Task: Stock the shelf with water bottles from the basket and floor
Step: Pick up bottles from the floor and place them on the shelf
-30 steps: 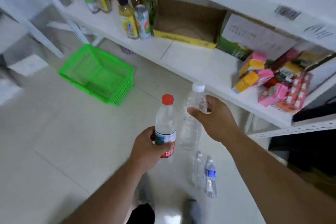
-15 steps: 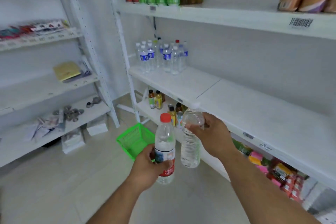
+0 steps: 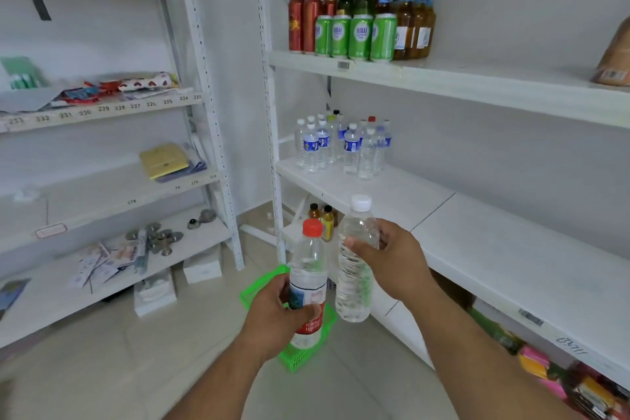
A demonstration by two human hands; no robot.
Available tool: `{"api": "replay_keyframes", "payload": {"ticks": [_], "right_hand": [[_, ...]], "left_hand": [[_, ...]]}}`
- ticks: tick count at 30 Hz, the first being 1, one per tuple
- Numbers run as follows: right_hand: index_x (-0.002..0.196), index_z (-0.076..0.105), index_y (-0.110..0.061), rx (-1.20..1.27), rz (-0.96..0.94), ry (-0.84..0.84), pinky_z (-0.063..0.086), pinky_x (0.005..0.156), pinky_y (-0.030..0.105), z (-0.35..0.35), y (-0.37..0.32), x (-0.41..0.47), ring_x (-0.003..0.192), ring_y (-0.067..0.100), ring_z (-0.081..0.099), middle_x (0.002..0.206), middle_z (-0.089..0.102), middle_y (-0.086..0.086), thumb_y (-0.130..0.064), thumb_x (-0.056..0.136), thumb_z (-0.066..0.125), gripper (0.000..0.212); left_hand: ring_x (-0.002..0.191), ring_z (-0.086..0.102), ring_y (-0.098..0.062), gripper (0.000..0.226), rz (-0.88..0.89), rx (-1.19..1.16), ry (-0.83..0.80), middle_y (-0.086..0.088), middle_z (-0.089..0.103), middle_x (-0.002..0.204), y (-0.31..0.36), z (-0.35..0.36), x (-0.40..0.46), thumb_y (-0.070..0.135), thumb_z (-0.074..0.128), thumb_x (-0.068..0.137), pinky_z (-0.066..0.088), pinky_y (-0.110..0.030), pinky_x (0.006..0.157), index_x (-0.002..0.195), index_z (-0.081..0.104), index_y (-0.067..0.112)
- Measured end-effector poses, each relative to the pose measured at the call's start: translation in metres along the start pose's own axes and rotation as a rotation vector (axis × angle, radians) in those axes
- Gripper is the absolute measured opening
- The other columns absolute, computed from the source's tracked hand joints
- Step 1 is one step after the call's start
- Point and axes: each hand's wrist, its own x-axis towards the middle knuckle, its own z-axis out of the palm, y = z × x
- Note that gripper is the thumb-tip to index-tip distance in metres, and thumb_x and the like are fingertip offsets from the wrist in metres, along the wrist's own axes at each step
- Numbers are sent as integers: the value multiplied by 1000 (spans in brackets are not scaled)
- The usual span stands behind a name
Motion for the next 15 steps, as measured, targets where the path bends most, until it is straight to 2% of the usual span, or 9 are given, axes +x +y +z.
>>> {"api": "replay_keyframes", "payload": {"ticks": [3,7,10,15], "right_hand": [[98,71,-36,14,8,27,50,70,19,23,-8,22,80,-7,68,89,74,-22,-33,82,79,18],[94,70,-37,8,24,66,54,72,22,48,-18,48,79,-3,69,89,75,-17,-33,81,80,17],[97,73,-31,-9,27,77,53,69,25,65,-20,68,77,1,70,88,75,-14,-35,81,79,18],[97,73,-29,-31,39,80,57,78,31,85,-15,109,82,3,71,89,76,-14,-37,81,80,19]], "left_hand": [[91,65,-1,46,14,10,-22,10,71,99,-3,-23,30,9,85,71,48,-8,64,99,61,36],[95,64,-2,51,11,2,-64,10,70,104,-6,-47,65,12,85,71,47,-10,70,112,61,30],[95,65,-3,48,25,3,-74,10,70,103,-10,-59,90,12,85,71,47,-11,71,108,62,33],[94,65,-1,47,24,-4,-93,11,70,102,-16,-68,133,11,84,72,47,-8,68,107,62,34]]}}
